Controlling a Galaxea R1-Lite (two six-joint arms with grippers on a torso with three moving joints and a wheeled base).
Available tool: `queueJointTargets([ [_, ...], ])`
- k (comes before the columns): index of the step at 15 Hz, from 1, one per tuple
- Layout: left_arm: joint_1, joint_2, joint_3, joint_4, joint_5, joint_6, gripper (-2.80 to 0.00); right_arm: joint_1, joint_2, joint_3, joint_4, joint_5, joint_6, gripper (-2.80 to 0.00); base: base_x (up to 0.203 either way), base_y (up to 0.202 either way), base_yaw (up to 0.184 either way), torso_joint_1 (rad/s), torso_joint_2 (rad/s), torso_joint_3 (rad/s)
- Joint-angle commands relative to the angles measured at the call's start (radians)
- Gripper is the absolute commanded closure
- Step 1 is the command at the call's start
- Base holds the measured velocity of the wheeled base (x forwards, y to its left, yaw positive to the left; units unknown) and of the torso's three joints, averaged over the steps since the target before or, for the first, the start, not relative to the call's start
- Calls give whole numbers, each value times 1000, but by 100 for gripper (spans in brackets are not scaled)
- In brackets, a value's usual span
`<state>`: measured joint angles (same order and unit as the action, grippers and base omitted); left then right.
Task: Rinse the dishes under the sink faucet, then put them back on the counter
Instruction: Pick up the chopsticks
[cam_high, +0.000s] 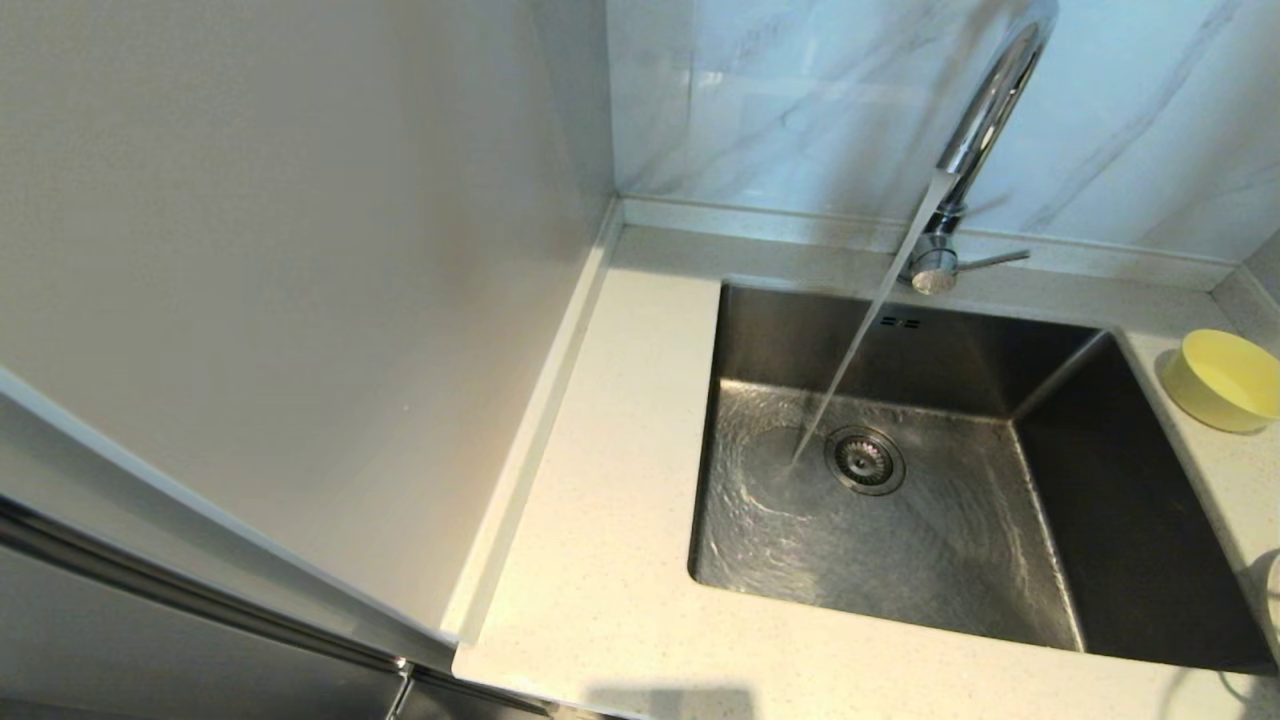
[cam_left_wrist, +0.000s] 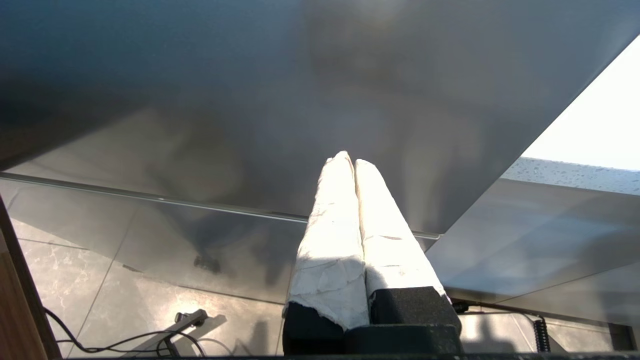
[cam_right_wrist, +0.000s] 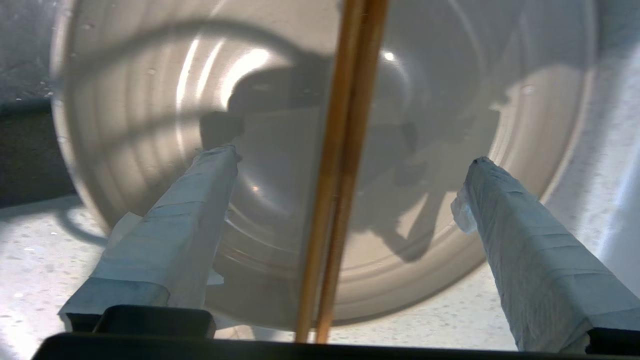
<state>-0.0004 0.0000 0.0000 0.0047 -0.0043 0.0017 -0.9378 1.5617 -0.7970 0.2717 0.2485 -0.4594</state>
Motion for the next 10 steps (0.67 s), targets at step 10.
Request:
queueJointTargets([
  [10,0,0,0,0,0,0,0,36,49,16,-3,-2,27,-280,0,0,0,0,0,0],
])
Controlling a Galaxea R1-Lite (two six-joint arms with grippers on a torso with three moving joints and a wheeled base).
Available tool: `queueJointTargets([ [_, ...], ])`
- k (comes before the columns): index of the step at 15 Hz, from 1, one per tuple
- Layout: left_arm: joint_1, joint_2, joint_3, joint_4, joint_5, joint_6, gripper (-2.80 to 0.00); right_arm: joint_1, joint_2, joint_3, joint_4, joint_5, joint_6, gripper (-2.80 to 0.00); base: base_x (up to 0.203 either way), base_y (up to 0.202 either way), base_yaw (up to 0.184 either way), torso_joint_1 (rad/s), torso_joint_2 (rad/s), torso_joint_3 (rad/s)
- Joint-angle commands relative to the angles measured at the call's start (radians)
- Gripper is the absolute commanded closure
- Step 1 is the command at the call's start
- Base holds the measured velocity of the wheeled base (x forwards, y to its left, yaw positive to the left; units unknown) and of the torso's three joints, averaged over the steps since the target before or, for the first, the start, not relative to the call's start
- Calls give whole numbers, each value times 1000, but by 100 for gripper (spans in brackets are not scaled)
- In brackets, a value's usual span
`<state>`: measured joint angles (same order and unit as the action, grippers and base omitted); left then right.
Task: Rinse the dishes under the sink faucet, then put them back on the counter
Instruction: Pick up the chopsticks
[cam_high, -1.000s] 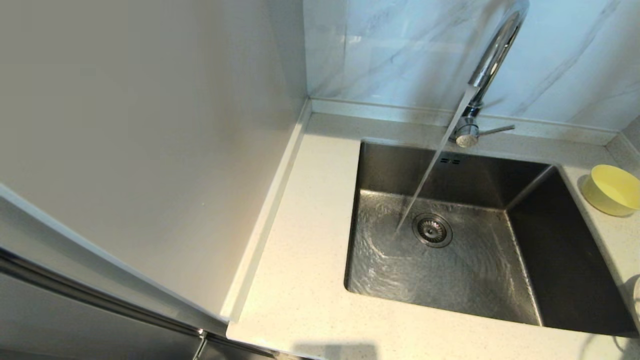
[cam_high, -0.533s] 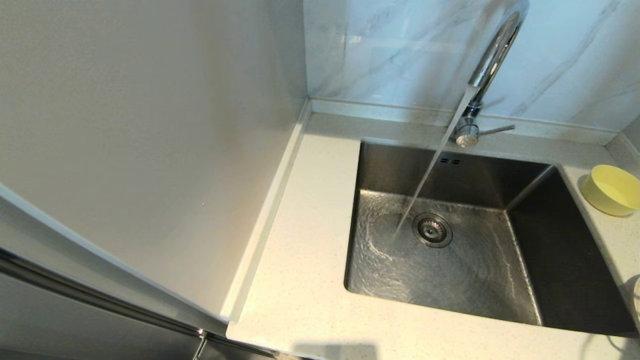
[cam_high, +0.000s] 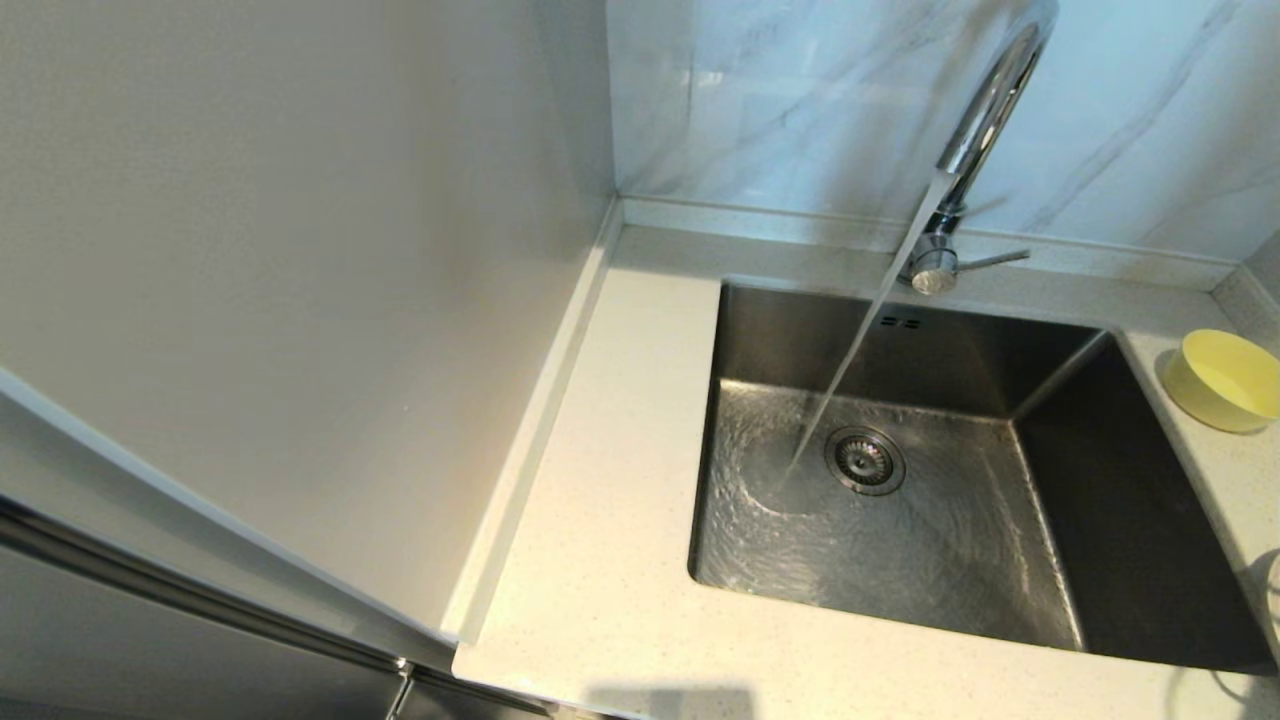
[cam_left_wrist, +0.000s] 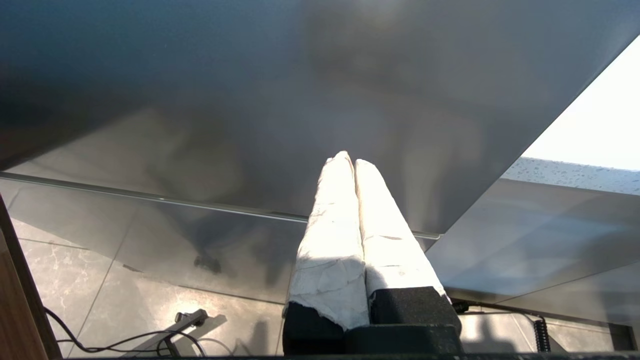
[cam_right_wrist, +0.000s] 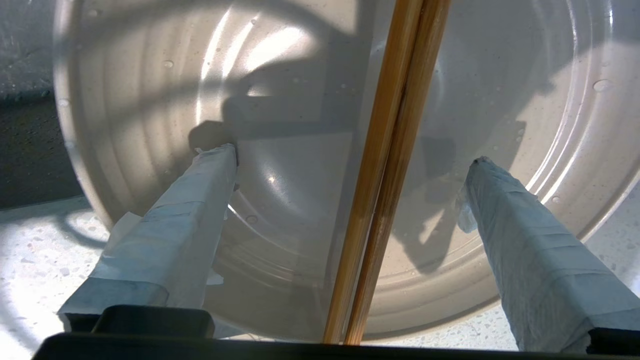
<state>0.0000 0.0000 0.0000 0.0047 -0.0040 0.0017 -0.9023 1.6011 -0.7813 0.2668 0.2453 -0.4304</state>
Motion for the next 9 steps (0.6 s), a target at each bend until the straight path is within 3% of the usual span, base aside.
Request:
queueJointTargets([
  [1,0,0,0,0,-1,0,0,0,12,2,2,2,-2,-280,0,0,0,0,0,0],
  [5,0,0,0,0,0,0,0,0,14,-1,2,2,6,-280,0,0,0,0,0,0],
  [6,0,0,0,0,-1,0,0,0,14,-1,0,2,7,0,0,0,0,0,0,0],
  [9,0,0,0,0,-1,0,0,0,13,-7,0,3,12,0,0,0,0,0,0,0],
])
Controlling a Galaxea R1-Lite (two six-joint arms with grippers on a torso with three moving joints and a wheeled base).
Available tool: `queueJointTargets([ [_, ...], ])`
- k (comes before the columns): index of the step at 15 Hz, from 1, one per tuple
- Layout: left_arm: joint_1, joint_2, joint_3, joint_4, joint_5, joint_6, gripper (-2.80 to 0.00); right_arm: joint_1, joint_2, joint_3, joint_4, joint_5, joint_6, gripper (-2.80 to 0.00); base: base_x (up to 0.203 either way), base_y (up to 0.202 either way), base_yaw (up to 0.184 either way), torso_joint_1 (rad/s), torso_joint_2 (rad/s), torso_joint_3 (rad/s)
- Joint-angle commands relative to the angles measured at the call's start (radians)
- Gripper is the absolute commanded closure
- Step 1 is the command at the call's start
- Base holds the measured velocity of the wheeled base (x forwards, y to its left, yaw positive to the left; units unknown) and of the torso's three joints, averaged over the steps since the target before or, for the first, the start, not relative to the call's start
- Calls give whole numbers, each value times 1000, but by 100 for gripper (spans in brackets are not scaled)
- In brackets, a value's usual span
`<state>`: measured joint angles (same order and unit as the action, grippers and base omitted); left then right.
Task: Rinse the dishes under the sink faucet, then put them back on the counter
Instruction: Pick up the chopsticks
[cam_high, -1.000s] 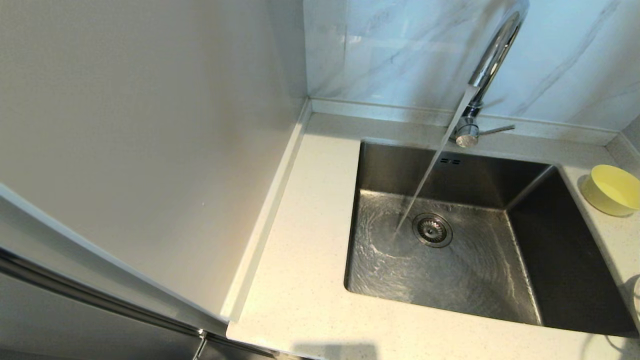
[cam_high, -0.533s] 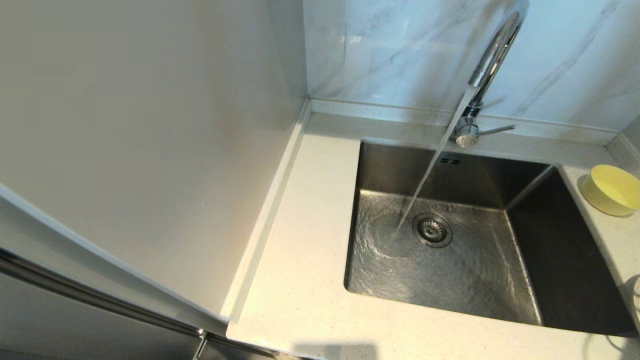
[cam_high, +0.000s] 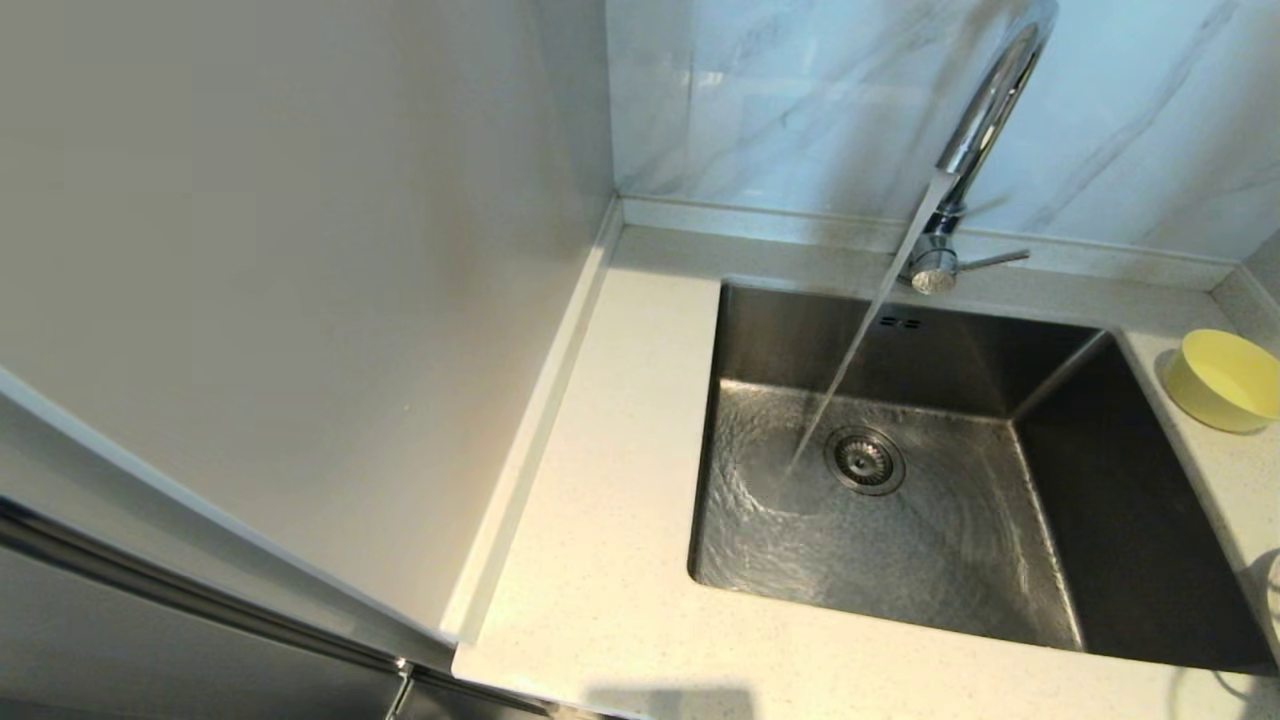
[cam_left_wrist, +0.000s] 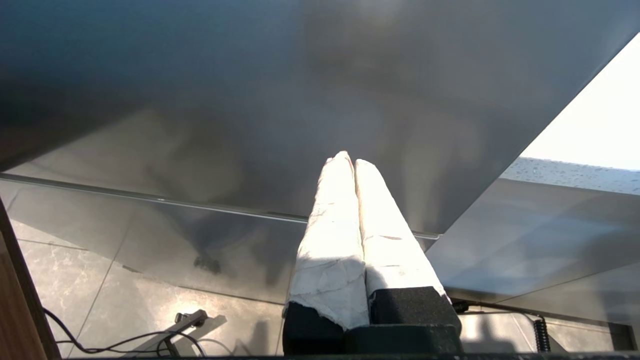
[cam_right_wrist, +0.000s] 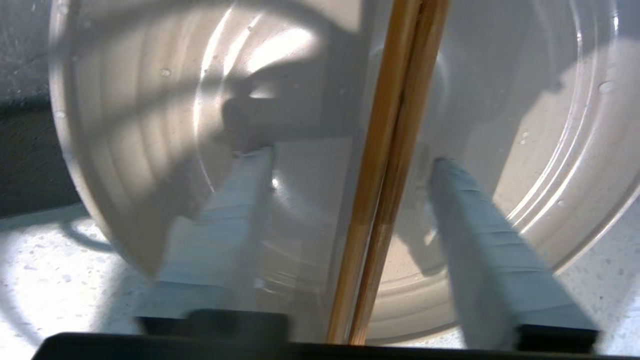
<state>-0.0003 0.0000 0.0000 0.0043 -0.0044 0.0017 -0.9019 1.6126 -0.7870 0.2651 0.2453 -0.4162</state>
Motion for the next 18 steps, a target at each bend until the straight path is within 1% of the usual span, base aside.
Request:
queueJointTargets([
  [1,0,0,0,0,0,0,0,-2,1,-1,2,3,-3,0,0,0,0,0,0,0],
  [6,0,0,0,0,0,0,0,-3,1,-14,2,4,7,0,0,0,0,0,0,0],
  [8,0,0,0,0,0,0,0,-3,-5,-33,2,7,47,0,0,0,0,0,0,0],
  [14,0,0,0,1,0,0,0,-9,-67,-74,2,9,52,0,0,0,0,0,0,0],
  [15,0,0,0,0,0,0,0,0,-89,-76,1,9,51,0,0,0,0,0,0,0],
  [16,0,0,0,0,1,0,0,27,-109,-78,2,9,51,0,0,0,0,0,0,0],
  [17,0,0,0,0,0,0,0,62,-134,-79,3,8,54,0,0,0,0,0,0,0],
  [18,0,0,0,0,0,0,0,113,-153,-79,4,3,67,0,0,0,0,0,0,0],
])
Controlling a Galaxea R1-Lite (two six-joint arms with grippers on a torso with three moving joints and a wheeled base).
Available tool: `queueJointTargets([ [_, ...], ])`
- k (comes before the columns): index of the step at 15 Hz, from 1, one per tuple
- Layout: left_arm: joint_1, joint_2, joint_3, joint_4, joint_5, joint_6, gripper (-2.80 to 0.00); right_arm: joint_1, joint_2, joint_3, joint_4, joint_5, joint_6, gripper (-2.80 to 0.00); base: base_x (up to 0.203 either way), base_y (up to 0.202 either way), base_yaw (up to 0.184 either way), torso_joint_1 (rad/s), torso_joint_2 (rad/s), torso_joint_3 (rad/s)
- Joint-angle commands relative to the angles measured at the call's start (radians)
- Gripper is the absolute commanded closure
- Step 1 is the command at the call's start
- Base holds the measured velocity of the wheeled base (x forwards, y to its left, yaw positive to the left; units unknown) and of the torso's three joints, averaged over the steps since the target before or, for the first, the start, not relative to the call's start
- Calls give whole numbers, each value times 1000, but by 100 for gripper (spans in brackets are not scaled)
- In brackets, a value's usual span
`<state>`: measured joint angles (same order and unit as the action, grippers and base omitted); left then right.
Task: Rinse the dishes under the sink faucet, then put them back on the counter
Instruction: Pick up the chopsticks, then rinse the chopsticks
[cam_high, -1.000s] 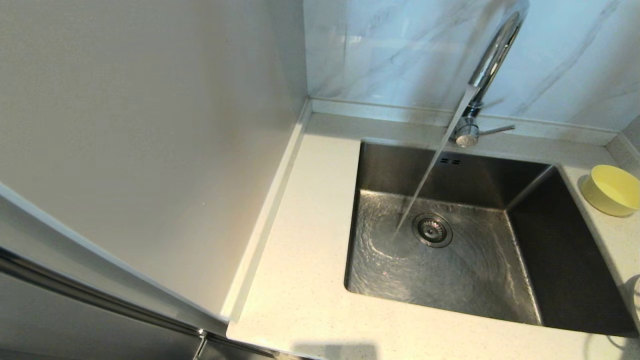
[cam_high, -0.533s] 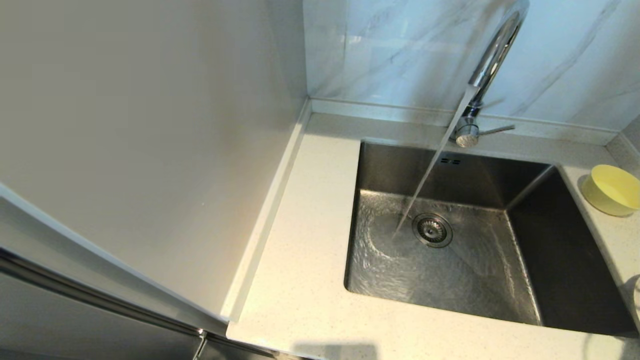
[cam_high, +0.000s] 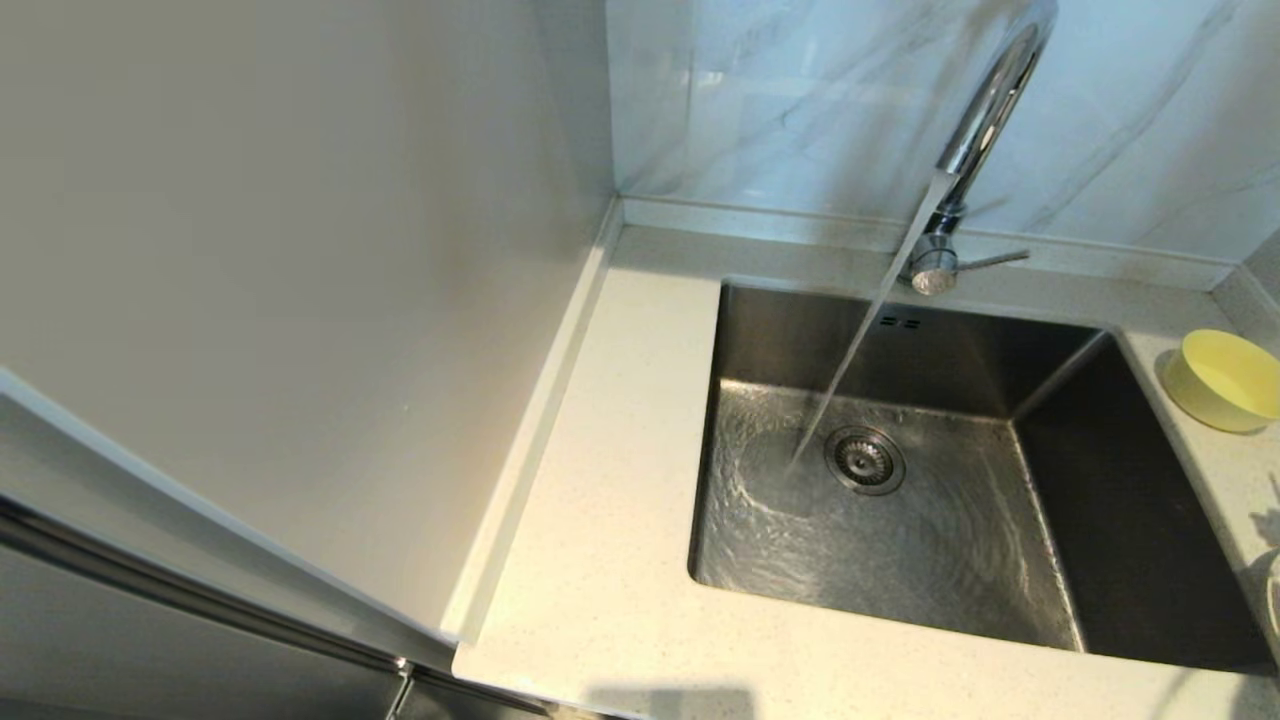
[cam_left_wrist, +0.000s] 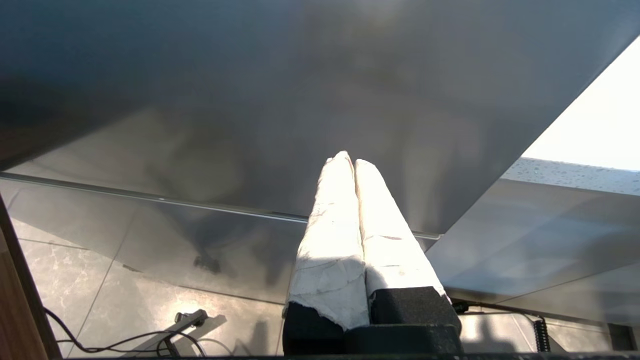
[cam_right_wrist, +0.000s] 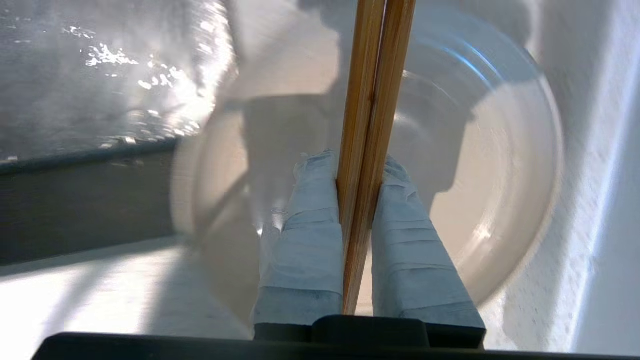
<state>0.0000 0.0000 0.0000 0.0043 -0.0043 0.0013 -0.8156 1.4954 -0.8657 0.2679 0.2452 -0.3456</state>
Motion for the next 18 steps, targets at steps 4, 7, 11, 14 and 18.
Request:
queueJointTargets([
  [4,0,0,0,0,0,0,0,389,-101,-2,2,-142,148,0,0,0,0,0,0,0],
  [7,0,0,0,0,0,0,0,720,-128,1,8,-300,279,0,0,0,0,0,0,0],
  [11,0,0,0,0,0,0,0,1035,-105,-44,15,-505,417,0,0,0,0,0,0,0],
  [14,0,0,0,0,1,0,0,1127,-45,-148,15,-579,475,0,0,0,0,0,0,0],
  [18,0,0,0,0,0,0,0,1208,30,-205,11,-609,502,0,0,0,0,0,0,0],
])
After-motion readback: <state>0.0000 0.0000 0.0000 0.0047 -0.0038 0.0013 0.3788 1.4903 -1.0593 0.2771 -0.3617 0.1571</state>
